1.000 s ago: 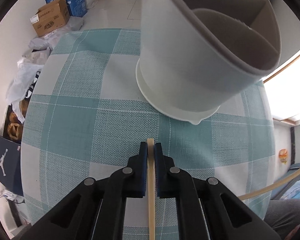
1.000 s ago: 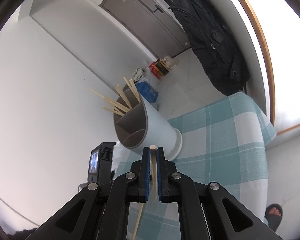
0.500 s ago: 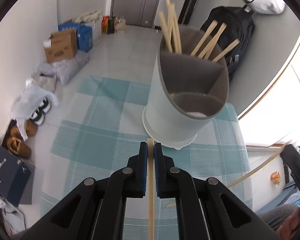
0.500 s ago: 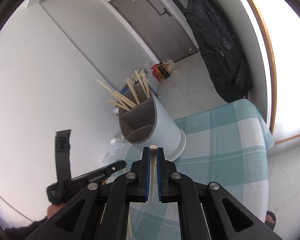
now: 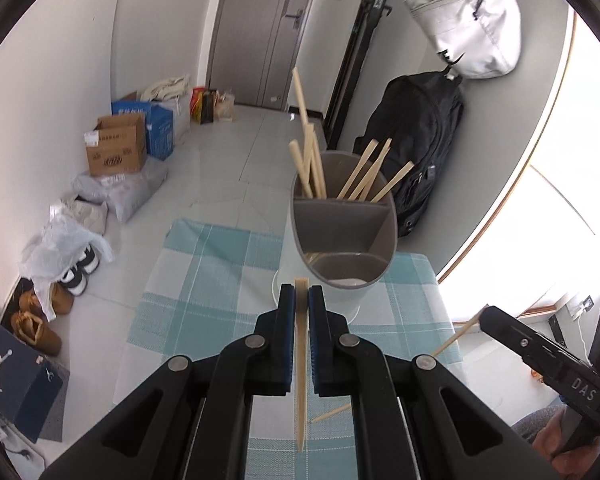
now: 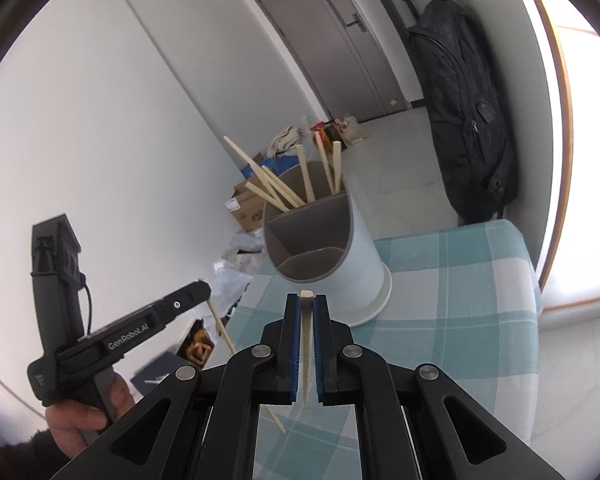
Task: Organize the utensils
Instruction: 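Carry both held chopsticks above the white utensil holder, then lower the chopsticks into the holder and open both grippers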
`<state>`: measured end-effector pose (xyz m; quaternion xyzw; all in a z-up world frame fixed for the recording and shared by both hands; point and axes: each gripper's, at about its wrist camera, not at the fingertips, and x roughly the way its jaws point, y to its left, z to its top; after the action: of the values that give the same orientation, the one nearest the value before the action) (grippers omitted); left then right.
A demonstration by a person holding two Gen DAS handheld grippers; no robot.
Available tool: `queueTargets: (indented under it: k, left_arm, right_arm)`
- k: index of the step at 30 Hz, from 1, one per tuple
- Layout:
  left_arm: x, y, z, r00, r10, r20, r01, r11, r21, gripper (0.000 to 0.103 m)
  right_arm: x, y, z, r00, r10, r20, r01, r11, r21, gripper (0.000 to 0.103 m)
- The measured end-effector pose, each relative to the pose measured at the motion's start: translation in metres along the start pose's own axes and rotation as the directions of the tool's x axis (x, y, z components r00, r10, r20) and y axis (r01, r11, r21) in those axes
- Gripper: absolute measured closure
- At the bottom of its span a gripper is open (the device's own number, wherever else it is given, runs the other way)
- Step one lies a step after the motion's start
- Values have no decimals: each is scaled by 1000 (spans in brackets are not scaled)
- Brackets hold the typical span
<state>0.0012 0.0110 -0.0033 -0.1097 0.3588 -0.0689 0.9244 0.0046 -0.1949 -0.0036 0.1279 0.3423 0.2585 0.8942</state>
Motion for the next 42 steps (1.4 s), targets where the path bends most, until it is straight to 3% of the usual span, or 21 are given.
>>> queueTargets:
  k: [9,19,25,31,37,42]
  left_arm:
    - [-6,-3,3,1000,-25,9,25,999,22,101]
    - [-23,-10,23,998,-48,34,47,999,18,101]
    - [-34,-7,50,996,-84,35,86,994,-72,101]
    - [-40,-5,84,996,-76,48,80,993,-85,101]
    - [-53,-3,118,990,-56,129,68,993,-95,101]
    - [-46,-7,143,987,-45,151,59,995,-84,101]
  right_arm:
    - [2,25,14,999,-29,-28,26,994,-106,98]
    - [-3,31,41,999,-25,-45,19,991,-130,98]
    - [-17,23,78,1000,-8,13,9,998,-69,98]
    - [-28,14,119,996,14,83,-12,1000,-25,98]
    - [-32,-3,150,987,8,160,-14,999,39,98]
    - [-28,-4,174,981,-7,193,-1,999,38,98]
